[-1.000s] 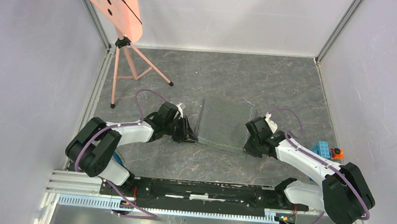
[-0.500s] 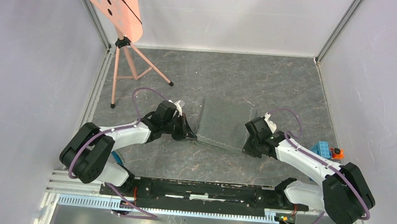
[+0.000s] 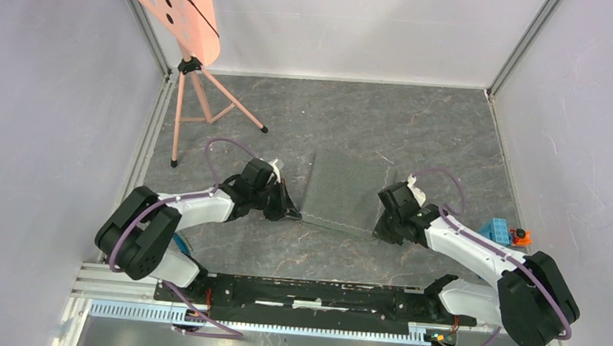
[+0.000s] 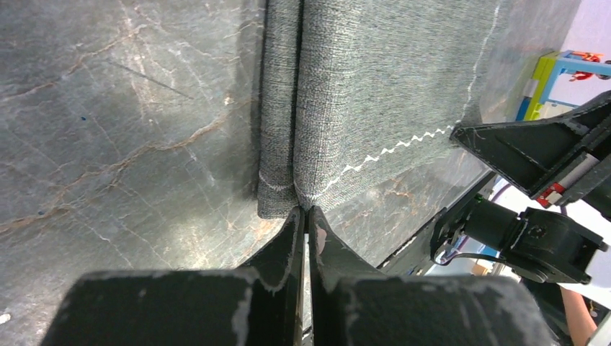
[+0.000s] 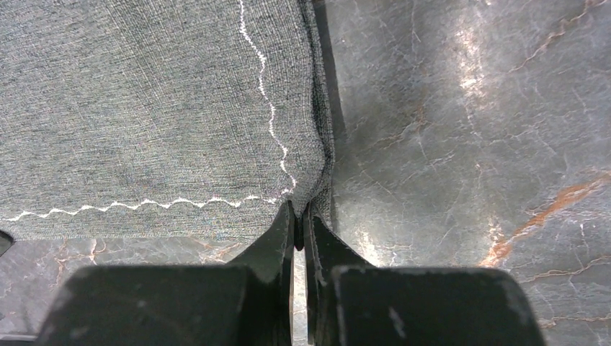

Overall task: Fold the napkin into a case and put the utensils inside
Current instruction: Smooth out the square-folded napkin at the center of the board.

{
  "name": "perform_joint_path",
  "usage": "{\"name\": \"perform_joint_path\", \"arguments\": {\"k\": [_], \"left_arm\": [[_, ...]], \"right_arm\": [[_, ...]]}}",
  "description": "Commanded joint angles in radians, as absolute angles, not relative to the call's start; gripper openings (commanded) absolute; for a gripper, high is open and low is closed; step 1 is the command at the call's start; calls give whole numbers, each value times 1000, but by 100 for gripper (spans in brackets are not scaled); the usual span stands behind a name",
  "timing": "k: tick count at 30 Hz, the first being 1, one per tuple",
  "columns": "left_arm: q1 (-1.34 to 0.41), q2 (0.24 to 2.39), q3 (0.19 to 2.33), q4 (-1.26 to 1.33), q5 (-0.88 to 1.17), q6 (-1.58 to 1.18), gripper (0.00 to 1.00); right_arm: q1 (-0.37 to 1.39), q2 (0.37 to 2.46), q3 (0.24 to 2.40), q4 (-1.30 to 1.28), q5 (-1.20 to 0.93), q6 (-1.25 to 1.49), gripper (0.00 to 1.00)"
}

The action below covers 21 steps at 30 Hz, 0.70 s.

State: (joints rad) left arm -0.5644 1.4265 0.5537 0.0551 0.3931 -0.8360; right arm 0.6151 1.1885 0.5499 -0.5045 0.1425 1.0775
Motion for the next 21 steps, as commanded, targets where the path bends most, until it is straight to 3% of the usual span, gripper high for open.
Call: {"name": "perform_joint_path", "arguments": {"k": [1, 5, 9, 12, 14, 16, 21], "left_arm": [[-560, 1469, 556, 75, 401, -810, 10], [-560, 1408, 566, 9, 368, -781, 19], [-560, 1270, 615, -199, 269, -701, 36], [-561, 1236, 644, -209, 303, -712, 41], [-563, 1273, 646, -115, 385, -769, 38], [-562, 1343, 643, 9, 463, -839, 30], [-561, 1487, 664, 152, 466, -885, 21]], "right_arm": [[622, 1181, 529, -501, 166, 1085, 13], [622, 1142, 563, -508, 176, 966, 48], [623, 1080, 687, -502, 128, 574, 67], [617, 1062, 749, -428, 91, 359, 89], [604, 1121, 804, -331, 8, 268, 95], [585, 1219, 864, -222, -105, 249, 96], [530, 1502, 901, 256, -492, 455, 98]]}}
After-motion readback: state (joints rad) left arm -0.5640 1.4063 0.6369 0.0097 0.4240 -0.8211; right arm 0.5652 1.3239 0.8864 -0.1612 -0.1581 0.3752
